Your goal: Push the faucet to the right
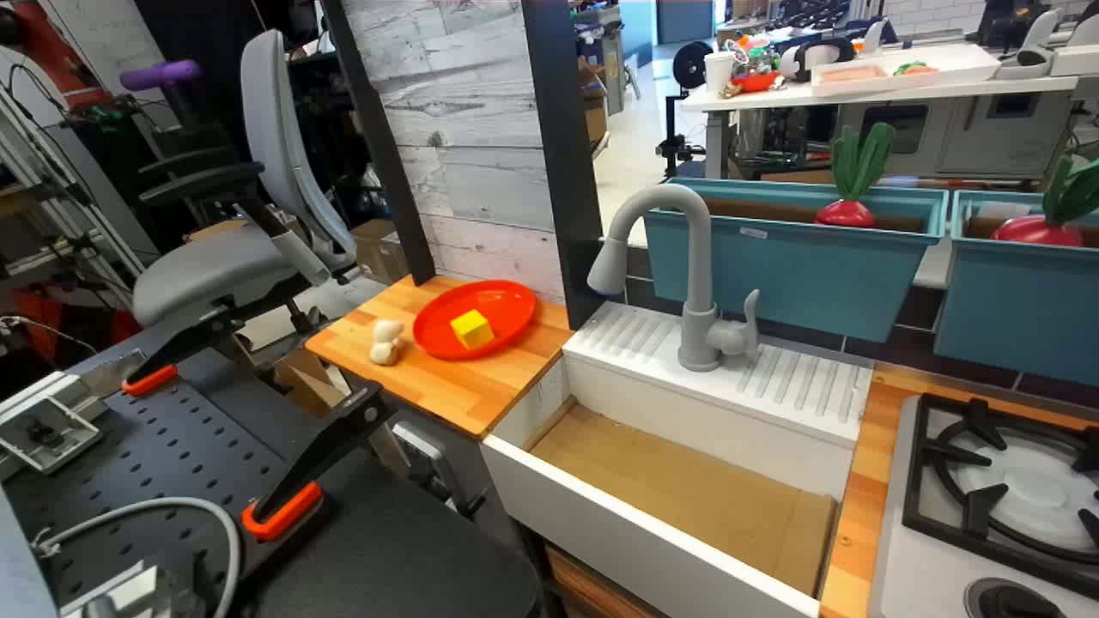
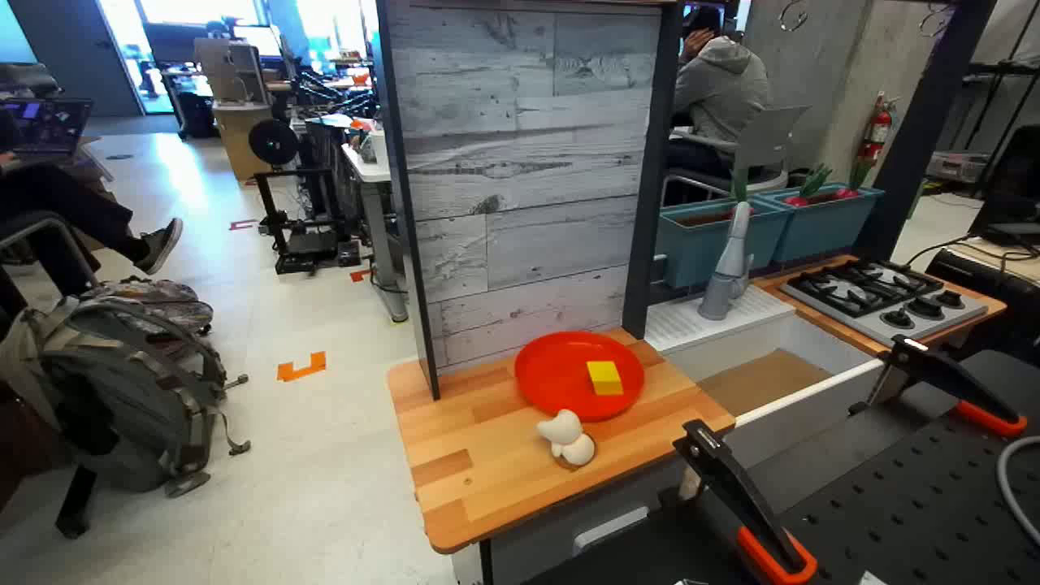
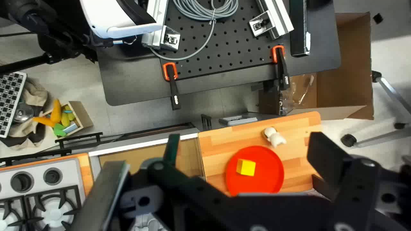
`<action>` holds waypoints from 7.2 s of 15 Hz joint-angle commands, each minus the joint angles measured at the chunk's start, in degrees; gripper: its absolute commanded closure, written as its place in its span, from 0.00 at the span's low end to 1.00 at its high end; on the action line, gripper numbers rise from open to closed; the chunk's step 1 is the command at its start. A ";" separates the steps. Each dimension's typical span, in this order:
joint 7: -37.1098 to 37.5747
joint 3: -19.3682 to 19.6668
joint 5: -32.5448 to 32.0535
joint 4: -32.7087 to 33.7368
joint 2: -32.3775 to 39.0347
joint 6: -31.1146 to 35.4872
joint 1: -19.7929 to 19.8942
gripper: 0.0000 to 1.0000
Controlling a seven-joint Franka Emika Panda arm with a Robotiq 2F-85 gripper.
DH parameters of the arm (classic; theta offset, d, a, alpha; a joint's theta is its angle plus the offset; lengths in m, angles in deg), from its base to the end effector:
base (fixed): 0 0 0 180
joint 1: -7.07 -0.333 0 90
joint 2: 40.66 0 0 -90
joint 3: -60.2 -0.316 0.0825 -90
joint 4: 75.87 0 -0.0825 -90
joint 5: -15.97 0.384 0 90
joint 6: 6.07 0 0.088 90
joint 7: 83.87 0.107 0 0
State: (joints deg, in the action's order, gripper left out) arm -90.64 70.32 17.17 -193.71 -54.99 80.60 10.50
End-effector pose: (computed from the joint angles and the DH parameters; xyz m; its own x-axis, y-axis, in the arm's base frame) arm 0.4351 -0.1083 0.5205 0.9548 -0.0896 -0.2834 -0.1217 -0.9877 -0.0979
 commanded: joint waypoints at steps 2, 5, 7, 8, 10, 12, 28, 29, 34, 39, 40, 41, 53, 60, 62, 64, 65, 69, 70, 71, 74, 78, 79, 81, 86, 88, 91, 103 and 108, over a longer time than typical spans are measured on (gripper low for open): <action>-0.09 -0.81 0.32 0.27 0.88 0.58 1.03 0.00; 0.39 -0.62 0.76 0.53 3.20 2.83 1.18 0.00; 0.39 -0.47 1.14 0.84 5.35 4.62 1.36 0.00; 0.47 -0.42 1.39 0.84 6.30 5.87 1.49 0.00; 0.29 -0.16 2.60 0.93 9.01 8.73 1.94 0.00; 0.21 0.11 4.43 0.41 11.72 13.31 2.63 0.00; 0.75 -0.48 12.37 2.28 27.41 27.43 6.98 0.00; 1.59 -0.54 13.13 1.56 27.27 30.16 6.83 0.00; 5.04 -1.40 13.28 1.42 30.90 38.31 6.29 0.00; 7.92 -2.46 14.15 2.07 37.08 46.60 6.62 0.00; 8.49 -2.60 13.92 2.62 38.53 47.66 6.69 0.00; 9.10 -2.78 14.12 3.01 39.81 49.35 6.79 0.00; 13.82 -4.64 14.17 12.76 51.02 53.55 7.29 0.00; 14.51 -4.68 13.92 16.25 53.33 53.53 7.85 0.50; 14.74 -4.60 13.88 17.11 53.96 53.39 7.93 0.65; 14.73 -4.54 13.74 17.78 54.49 53.11 8.07 0.80; 14.81 -4.44 13.65 18.01 54.67 52.94 8.15 0.88; 13.27 -2.89 9.79 17.35 53.95 49.55 7.64 0.94; 12.21 -3.00 9.21 17.22 53.62 48.56 7.98 0.94; 11.00 -3.03 8.58 17.22 53.26 47.10 8.29 0.94; 7.35 -2.06 5.10 17.75 52.89 43.42 8.63 0.94; 5.23 -0.61 -0.30 19.39 53.43 41.00 8.07 0.94; 4.89 -0.52 -1.26 19.80 53.65 40.69 7.96 0.94; 4.18 -0.47 -2.75 20.39 53.96 40.18 7.85 0.94; 2.72 -0.85 -3.93 20.94 54.25 39.46 7.97 0.51; 2.73 -0.61 -4.98 21.02 54.20 38.81 7.80 0.42; 1.71 -1.22 -5.17 20.71 53.94 38.88 8.28 0.21; -3.78 -4.50 -3.72 6.40 40.41 43.13 7.70 0.00; -2.98 -5.12 -4.13 3.78 37.92 41.45 5.81 0.00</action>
